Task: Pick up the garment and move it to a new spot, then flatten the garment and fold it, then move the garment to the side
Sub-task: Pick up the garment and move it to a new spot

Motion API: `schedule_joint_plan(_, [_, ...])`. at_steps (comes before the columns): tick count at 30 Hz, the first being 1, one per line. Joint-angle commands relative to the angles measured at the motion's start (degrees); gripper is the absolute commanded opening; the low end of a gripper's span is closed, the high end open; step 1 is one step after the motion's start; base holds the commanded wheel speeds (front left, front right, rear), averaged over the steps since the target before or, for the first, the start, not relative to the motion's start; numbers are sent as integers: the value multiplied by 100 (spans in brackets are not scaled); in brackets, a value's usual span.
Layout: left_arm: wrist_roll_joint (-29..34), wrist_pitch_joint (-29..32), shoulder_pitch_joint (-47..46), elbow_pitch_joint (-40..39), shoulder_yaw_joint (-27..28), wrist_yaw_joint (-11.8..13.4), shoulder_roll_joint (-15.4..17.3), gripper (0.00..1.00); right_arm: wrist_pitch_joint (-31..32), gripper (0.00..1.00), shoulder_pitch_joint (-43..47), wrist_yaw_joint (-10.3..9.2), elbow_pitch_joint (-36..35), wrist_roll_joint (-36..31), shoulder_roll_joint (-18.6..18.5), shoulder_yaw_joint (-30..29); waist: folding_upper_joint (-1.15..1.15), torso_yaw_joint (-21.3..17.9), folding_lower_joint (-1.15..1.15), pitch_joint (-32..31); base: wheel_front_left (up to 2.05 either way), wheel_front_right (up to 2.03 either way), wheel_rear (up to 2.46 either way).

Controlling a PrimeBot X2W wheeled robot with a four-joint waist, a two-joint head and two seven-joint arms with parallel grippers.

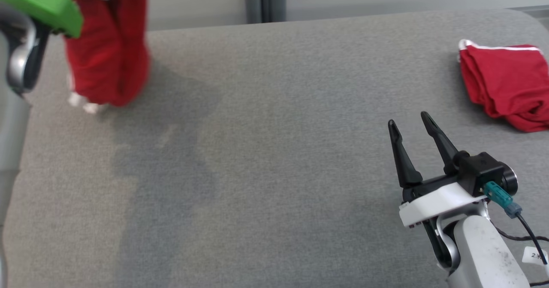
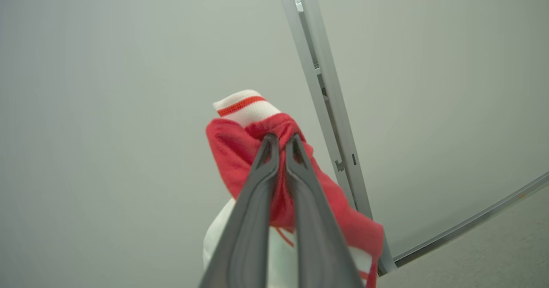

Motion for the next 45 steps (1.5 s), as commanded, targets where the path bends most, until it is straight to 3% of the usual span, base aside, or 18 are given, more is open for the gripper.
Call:
schedule_joint_plan(1, [15,27,-139,-200,-29,32,-89,0,-26,100,115,-7,-7,39,-18,-35,0,-293,0,-276,0,0,0])
schedule_joint_plan(5, [-217,214,-166,-748,-27,124,-417,0,-25,100,182,-7,-35,98,-19,-131,0,-383,0,-292,0,0,0])
schedule_joint_plan(10, [-398,525,290,-1155,-42,425,-535,0,-25,100,138,-7,-117,95,-16,-292,0,-425,0,-128,0,0,0])
schedule_joint_plan(15, [-711,629,1156,-1084,40,713,-576,0,-26,100,61,-7,-145,75,-18,-385,0,-410,0,87,0,0,0])
schedule_joint_plan(24, [-1036,29,2476,309,239,955,-543,0,-26,100,-152,-7,-117,9,-18,-382,0,-395,0,500,0,0,0])
schedule_joint_plan(32, [-1247,-575,2551,1443,449,849,-764,0,-26,100,-277,-7,-50,-66,-18,-340,0,-434,0,664,0,0,0])
schedule_joint_plan(33, [-1232,-653,2509,1515,466,822,-789,11,-26,100,-277,-7,-30,-76,-18,-342,0,-437,0,664,0,0,0])
schedule_joint_plan(34, [-1214,-709,2481,1563,480,806,-809,48,-26,100,-278,-7,-17,-74,-18,-342,0,-439,0,661,0,0,0])
schedule_joint_plan(35, [-1206,-765,2448,1606,509,790,-844,100,-26,100,-279,-7,5,-74,-18,-338,0,-443,0,647,0,0,0])
schedule_joint_plan(40, [-1076,-884,2415,1580,597,632,-989,100,-26,100,-224,-7,95,-129,-18,-349,0,-432,0,516,0,0,0])
schedule_joint_plan(45, [-672,-882,2735,923,889,566,-1133,100,-26,100,-141,-7,68,-205,-18,-361,0,-361,0,295,0,0,0])
